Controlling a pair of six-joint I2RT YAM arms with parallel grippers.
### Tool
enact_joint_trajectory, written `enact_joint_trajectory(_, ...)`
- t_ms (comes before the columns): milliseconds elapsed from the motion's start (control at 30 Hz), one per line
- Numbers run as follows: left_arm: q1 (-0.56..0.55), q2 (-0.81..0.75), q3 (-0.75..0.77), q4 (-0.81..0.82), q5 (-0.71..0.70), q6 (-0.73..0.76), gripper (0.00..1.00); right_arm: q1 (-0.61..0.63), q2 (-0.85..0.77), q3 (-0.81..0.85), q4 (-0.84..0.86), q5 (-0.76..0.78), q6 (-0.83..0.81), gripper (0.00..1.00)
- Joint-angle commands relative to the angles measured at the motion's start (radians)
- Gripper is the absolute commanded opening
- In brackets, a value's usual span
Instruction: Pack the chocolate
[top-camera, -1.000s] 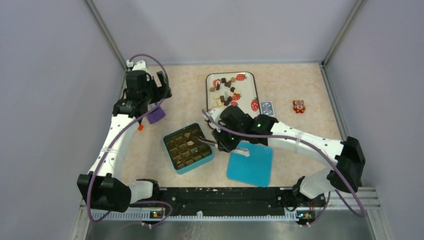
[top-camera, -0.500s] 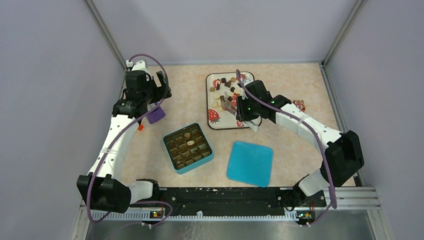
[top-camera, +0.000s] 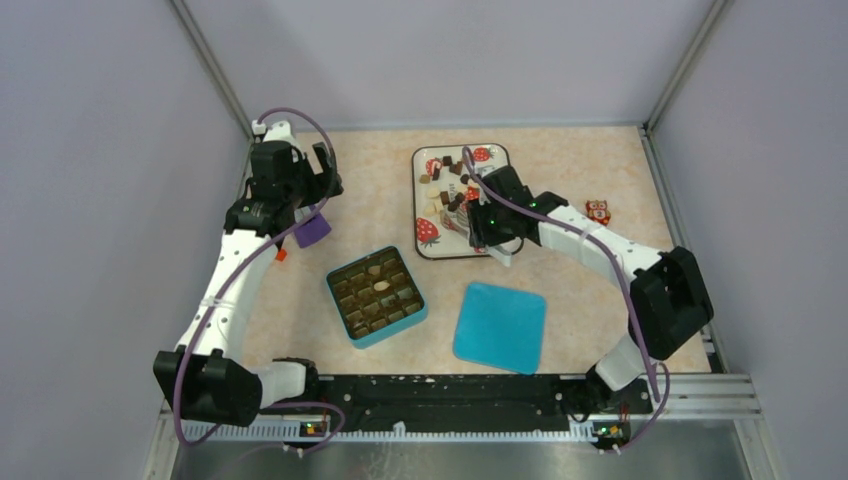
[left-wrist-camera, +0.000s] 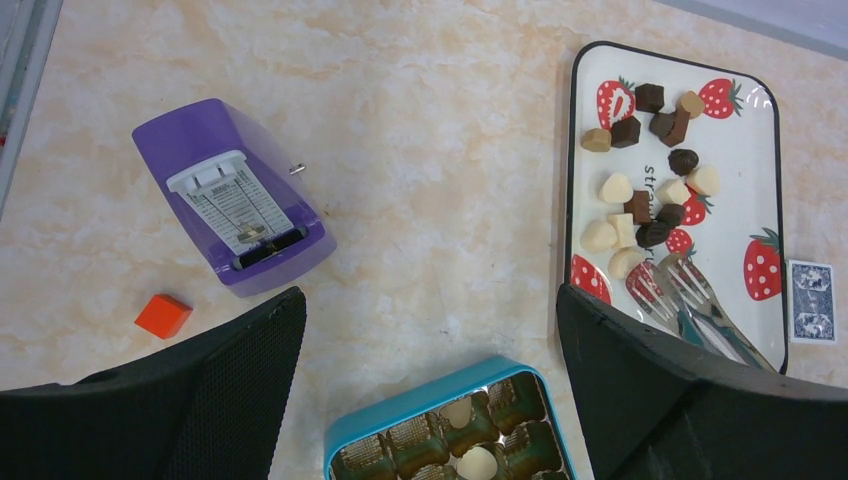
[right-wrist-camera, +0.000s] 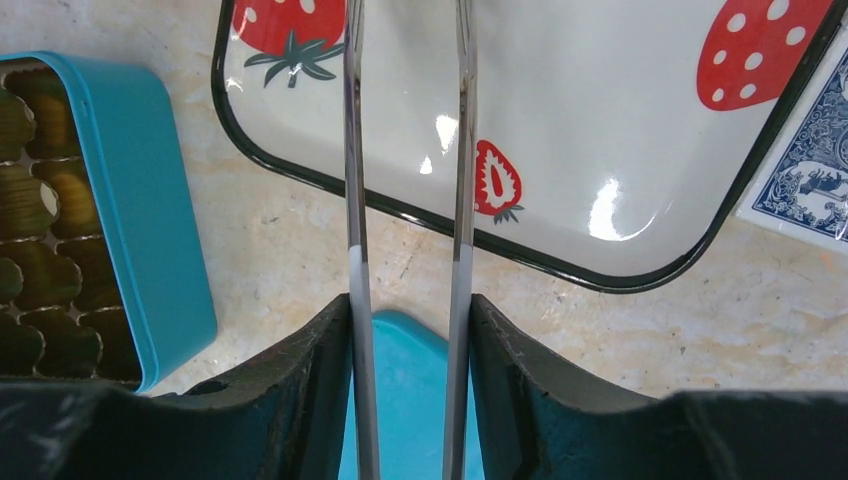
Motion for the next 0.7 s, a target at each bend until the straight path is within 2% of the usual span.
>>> enact_joint_trajectory(0, 0.007, -0.015, 0.007, 0.014, -0.002, 0.003, 0.99, 0.018, 0.022, 0.014, 0.06, 0.021, -0.027, 0.44)
enact_joint_trajectory(367, 0.007, -0.022, 0.004, 0.007, -0.011, 0.005, 0.99, 0.1, 0.095, 0.077, 0.027, 0.159, -0.095, 0.45)
enact_joint_trajectory(667, 0.007, -0.023, 0.001, 0.009, -0.011, 0.004, 0.99, 0.116, 0.125, 0.107, 0.032, 0.16, -0.111, 0.47)
